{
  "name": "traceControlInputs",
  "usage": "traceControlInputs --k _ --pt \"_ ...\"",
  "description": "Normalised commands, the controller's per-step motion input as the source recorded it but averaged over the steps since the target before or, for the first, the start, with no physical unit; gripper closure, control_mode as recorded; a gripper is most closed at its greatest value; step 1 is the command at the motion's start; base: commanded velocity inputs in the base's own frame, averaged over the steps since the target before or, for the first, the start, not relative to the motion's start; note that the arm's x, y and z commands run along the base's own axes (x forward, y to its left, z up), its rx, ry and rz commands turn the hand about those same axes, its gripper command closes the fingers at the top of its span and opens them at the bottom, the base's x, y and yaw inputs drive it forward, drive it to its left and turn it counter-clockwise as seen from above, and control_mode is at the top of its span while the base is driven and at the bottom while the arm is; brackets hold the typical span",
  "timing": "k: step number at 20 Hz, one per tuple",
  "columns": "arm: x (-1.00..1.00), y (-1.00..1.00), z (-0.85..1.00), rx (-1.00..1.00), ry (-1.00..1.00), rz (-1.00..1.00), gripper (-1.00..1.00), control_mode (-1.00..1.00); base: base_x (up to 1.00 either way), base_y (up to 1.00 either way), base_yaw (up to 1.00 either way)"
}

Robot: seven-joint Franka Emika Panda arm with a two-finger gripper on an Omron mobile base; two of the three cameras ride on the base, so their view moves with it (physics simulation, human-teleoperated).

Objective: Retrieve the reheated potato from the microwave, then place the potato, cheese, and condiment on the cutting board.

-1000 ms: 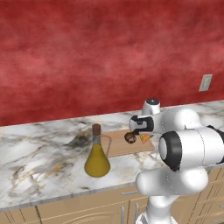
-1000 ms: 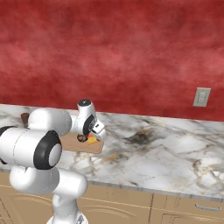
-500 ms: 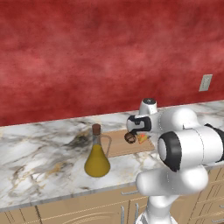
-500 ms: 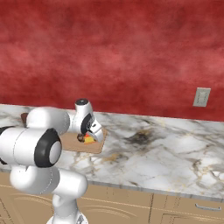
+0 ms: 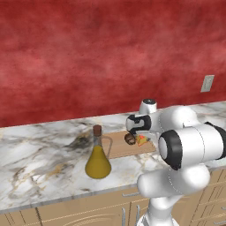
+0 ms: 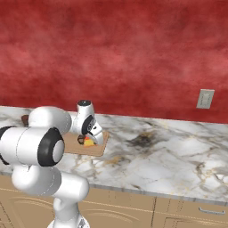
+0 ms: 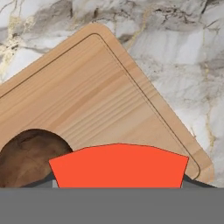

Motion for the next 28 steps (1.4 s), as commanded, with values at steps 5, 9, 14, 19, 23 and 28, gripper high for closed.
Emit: traceControlInputs --k 5,9,14,19,23,28 --pt "0.09 0.06 -0.04 0.00 0.00 0.00 1.00 -1.00 0.00 0.00 0.00" --pt "0.02 -0.01 -0.11 0.00 0.00 0.00 1.00 -1.00 0.00 0.00 0.00" --pt "-0.06 -0.01 -0.09 0.00 0.00 0.00 -1.00 -1.00 0.00 0.00 0.00" --pt "-0.06 0.00 0.00 0.00 -0.01 0.00 -1.00 -1.00 0.00 0.00 0.00" --pt "-0.03 0.00 0.01 0.00 -0.01 0.00 -1.00 -1.00 0.00 0.00 0.00" --pt "-0.07 0.00 0.14 0.00 -0.02 -0.03 -1.00 -1.00 0.00 0.00 0.00"
